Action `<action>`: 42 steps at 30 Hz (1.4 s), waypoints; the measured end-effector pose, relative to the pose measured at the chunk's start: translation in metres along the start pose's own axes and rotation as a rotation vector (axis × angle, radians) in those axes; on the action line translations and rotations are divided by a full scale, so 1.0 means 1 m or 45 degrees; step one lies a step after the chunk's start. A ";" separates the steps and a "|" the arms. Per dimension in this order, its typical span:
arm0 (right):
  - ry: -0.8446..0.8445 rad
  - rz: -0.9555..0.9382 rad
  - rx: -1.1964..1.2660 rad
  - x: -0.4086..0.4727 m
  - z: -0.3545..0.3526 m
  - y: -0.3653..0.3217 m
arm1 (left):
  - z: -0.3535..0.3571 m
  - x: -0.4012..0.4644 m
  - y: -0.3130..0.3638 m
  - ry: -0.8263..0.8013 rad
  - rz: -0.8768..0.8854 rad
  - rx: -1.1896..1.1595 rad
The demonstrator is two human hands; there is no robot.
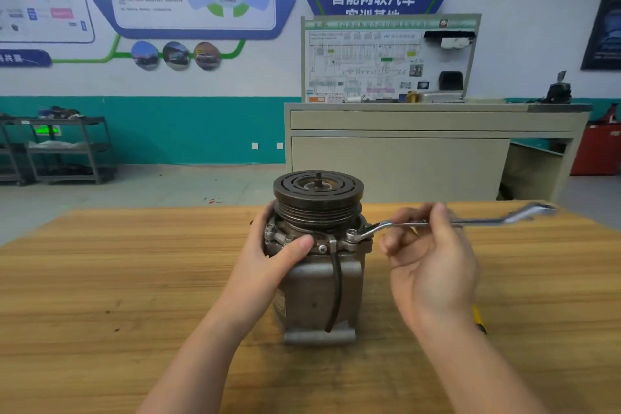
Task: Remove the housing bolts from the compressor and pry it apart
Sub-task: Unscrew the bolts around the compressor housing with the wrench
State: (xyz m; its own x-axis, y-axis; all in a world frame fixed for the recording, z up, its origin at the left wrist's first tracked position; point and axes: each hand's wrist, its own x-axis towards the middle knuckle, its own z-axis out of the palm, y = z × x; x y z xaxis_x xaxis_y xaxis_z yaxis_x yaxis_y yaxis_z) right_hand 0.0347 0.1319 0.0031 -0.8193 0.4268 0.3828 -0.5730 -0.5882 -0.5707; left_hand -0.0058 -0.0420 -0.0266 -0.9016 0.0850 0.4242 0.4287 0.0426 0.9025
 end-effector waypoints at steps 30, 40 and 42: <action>0.021 0.233 0.173 0.017 -0.005 0.000 | 0.003 -0.001 0.002 0.001 0.009 -0.025; -0.247 -0.734 -0.578 -0.002 -0.001 0.000 | 0.003 -0.002 0.002 -0.006 -0.014 0.004; -0.375 -0.932 -0.744 -0.006 -0.003 0.001 | 0.003 -0.002 0.002 -0.002 -0.014 0.001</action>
State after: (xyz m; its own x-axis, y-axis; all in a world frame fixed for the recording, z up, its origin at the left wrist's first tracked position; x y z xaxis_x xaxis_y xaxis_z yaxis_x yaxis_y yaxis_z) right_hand 0.0389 0.1314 -0.0019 -0.2825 0.3155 0.9059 -0.9069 0.2200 -0.3594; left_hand -0.0031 -0.0391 -0.0255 -0.9063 0.0862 0.4138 0.4185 0.0447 0.9071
